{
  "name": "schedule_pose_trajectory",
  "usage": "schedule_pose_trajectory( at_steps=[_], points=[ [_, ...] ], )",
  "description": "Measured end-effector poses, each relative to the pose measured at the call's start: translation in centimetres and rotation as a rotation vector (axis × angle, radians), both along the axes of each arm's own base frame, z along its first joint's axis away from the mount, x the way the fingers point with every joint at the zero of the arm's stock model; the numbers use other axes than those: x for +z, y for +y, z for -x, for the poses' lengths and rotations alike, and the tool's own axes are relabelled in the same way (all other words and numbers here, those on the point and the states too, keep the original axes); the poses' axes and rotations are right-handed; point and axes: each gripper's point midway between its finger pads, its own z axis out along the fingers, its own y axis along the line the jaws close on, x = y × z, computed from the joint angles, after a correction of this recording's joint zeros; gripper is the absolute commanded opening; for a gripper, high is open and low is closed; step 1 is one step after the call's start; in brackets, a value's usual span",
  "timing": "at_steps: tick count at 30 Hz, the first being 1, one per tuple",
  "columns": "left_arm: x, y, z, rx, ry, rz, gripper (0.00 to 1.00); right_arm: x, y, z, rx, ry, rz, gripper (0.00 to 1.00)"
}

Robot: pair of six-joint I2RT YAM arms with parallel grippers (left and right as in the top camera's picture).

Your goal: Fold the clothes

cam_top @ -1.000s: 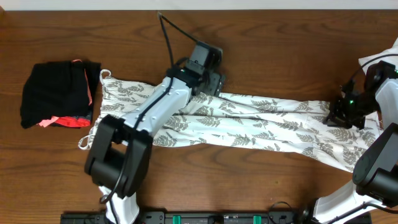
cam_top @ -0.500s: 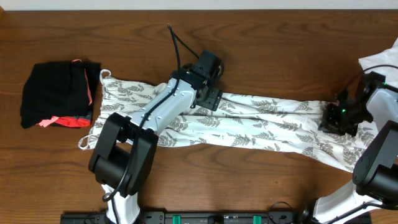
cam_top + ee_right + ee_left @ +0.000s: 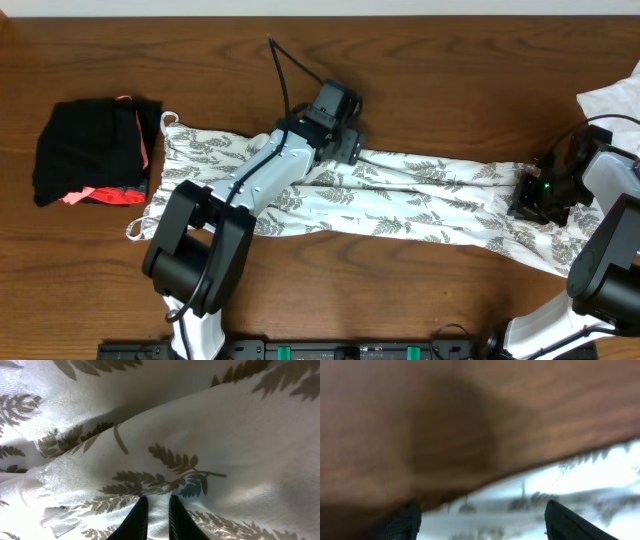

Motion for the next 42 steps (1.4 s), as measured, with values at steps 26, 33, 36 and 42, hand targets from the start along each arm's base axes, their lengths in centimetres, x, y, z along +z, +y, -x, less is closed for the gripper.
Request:
schedule_pose_trajectory(
  at_steps=[26,33,36,42],
  points=[
    [-6.3,6.6,11.1,0.079,0.521,-0.293,0.78,-0.1,-0.1,-0.2,0.000,-0.010,0.004,0.15],
    [-5.4,6.4,8.4,0.097,0.413,-0.301,0.78,-0.1,-0.1,-0.2,0.000,-0.010,0.004,0.15],
    [-3.8,5.7,6.4,0.100,0.349,-0.292,0.78,-0.1,-0.1,-0.2,0.000,-0.010,0.004,0.14],
    [-0.5,4.3,3.0,0.115,0.206,-0.234,0.78,-0.1,-0.1,-0.2,0.000,-0.010,0.004,0.15]
  ],
)
